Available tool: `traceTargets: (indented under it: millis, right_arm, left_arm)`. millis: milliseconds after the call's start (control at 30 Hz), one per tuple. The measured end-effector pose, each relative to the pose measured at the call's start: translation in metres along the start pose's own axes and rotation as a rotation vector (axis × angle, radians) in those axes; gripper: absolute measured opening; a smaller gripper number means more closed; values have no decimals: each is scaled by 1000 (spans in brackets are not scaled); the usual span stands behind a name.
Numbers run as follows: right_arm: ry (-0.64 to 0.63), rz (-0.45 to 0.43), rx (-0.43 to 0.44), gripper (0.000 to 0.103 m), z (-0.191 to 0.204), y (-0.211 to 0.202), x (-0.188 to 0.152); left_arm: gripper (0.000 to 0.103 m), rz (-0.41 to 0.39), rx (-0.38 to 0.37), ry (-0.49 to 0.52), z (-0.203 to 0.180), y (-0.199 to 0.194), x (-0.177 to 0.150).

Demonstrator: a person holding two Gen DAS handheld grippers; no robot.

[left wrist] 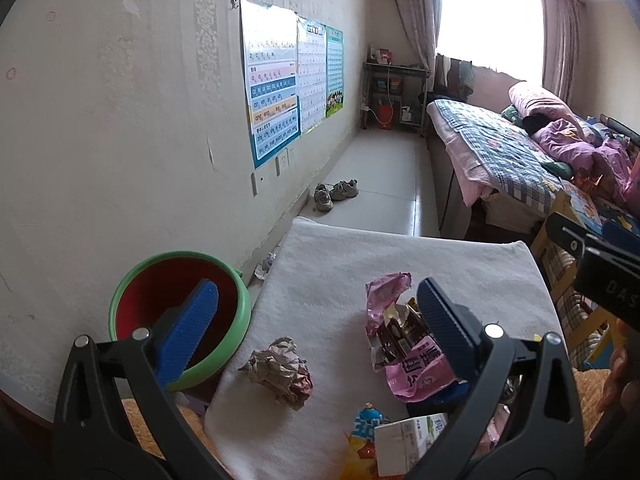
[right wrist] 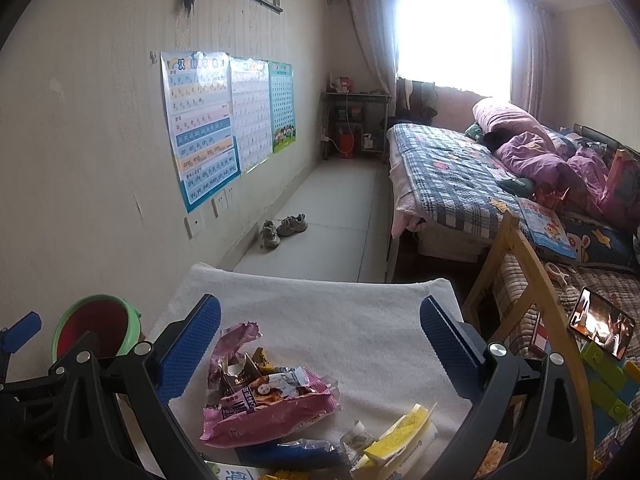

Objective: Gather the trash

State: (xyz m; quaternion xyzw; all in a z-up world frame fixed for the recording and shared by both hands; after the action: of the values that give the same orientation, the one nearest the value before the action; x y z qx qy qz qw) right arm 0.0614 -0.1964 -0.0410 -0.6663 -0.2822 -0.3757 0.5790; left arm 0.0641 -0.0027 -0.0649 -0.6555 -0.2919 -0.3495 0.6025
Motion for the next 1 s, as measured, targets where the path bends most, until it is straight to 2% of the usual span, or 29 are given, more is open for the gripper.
traceTargets:
  millis: [267,400,500,667,700,833,933,1000]
  right_arm:
    - [-10,18,-1,96,0,6,-2]
    - [4,32,-20,96,-16,11,-3]
    - [39,93,-25,96,-38,23,-11]
    - [68,179,35,96,-58,34,-30]
    - [72,196,44,94,-59,34,-35]
    - [69,272,85,88,-62,37,-60]
    - [72,316,114,84,-59,40,-74]
    - [94,357,136,80,-58,45,-83]
  left_arm:
    - [98,40,-29,-5,-1,5,-6]
    - [98,66,-82,19,-6,8,-12]
    - [95,151,-156,20,-12,22,-26]
    - [79,361,-337,-1,-38,48,-59]
    - [79,400,-367,-4,-42,51,-67]
    - [79,505,-433,24,-54,48,-95]
    - [78,577,-454,52,-58,45,-119]
    - [71,632,-470,37,-61,47,-134]
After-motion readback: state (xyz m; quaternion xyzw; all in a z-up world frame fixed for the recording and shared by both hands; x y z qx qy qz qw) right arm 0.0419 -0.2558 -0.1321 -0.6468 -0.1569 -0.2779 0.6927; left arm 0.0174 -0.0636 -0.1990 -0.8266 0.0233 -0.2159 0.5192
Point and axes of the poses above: each gripper's, at about its wrist camera, not at the fingertips, and y roughly the way its jaws point, z to its left, x to its top, the point moved 8 cm from there along y, roughly the way its jaws point, and after that the axes turned 5 degrees about -x, right-handed, at the moved point
